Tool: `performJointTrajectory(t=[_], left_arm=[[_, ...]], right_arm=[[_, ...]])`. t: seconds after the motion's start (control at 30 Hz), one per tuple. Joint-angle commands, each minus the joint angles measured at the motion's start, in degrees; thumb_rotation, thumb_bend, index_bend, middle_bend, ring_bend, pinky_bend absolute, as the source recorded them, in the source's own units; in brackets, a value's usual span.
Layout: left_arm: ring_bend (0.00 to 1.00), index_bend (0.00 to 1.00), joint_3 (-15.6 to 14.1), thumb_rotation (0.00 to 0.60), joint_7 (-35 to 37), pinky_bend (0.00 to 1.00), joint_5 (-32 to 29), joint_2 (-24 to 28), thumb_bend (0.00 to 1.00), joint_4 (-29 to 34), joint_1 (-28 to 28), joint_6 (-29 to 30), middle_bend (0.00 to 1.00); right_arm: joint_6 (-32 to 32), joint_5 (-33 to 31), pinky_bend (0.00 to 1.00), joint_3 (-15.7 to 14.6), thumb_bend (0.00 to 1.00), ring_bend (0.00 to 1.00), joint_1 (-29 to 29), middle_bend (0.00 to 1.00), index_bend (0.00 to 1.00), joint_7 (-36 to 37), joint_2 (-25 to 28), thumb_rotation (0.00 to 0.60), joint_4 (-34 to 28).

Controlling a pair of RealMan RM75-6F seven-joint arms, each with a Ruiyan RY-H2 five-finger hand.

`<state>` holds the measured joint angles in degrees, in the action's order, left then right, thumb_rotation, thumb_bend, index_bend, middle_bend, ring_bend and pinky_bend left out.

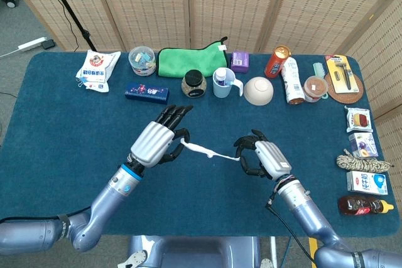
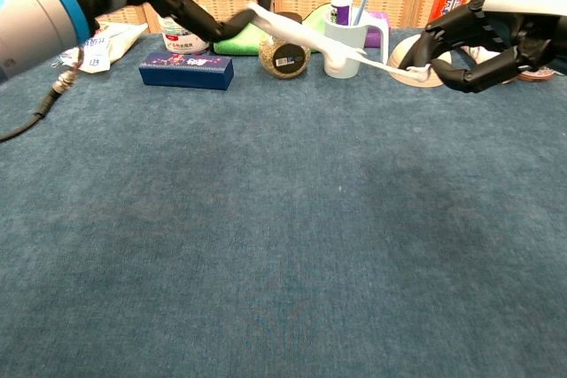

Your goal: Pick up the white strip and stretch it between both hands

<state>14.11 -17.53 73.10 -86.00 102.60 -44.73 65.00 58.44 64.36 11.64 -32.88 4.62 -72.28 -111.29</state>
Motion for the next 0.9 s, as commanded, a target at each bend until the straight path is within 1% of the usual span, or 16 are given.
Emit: performJointTrajectory(t=[0.03, 0.17, 0.4, 0.9], left_arm=[[0.0, 0.79, 0.1, 0.6, 1.2, 0.0, 0.4, 1.6, 0.5, 0.5, 0.7, 0.3, 0.0], [0.0, 0.79, 0.3, 0.6, 2.9, 0.0, 0.5, 4.1, 0.5, 1.1, 1.6, 0.6, 0.0], [0.0, 0.79, 0.2, 0.6, 4.4, 0.0, 0.8, 6.1, 0.5, 0.9, 2.3, 0.6, 0.0], [0.0, 0.79, -0.1, 0.6, 4.8, 0.0, 1.4, 7.7, 0.5, 1.7, 3.0, 1.3, 0.0]], right_arm=[[0.1, 0.2, 0.0, -0.1, 0.62, 0.23, 0.3, 0.32, 0.65, 0.4, 0.3, 0.6, 0.1], [0.2, 0.5, 0.0, -0.3, 0.62, 0.23, 0.8, 0.32, 0.65, 1.1, 0.7, 0.6, 0.4], [0.3, 0.9, 0.0, -0.3, 0.62, 0.23, 1.2, 0.33, 0.66, 1.5, 1.1, 0.6, 0.7], [0.3, 1.5, 0.0, 0.1, 0.62, 0.23, 1.6, 0.33, 0.65, 2.5, 1.6, 0.6, 1.4]])
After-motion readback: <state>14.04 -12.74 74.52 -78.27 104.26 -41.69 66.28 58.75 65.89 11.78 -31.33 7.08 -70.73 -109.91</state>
